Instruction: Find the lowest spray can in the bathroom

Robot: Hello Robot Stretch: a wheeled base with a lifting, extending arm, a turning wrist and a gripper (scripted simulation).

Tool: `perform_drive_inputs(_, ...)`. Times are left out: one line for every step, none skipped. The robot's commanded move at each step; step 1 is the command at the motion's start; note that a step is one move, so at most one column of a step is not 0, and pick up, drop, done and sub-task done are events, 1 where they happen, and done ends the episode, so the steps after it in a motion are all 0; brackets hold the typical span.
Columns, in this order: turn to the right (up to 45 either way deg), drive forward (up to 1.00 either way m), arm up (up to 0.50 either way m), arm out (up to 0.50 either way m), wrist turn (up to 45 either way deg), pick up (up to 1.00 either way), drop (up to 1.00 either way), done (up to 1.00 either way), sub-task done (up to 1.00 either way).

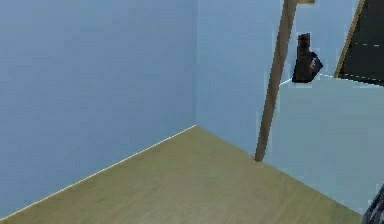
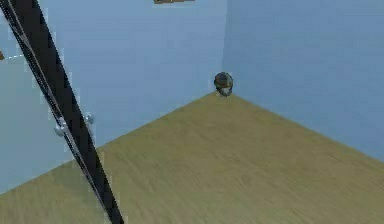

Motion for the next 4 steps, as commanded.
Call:
perform_drive_inputs(24.0,0.00,0.00,0.00,0.0,0.00,0.00,0.00,0.00)
perform_drive_inputs(0.0,1.00,0.00,0.00,0.0,0.00,0.00,0.00,0.00)
perform_drive_inputs(12.0,0.00,0.00,0.00,0.0,0.00,0.00,0.00,0.00)
perform_drive_inputs(0.0,0.10,0.00,0.00,0.0,0.00,0.00,0.00,0.00)
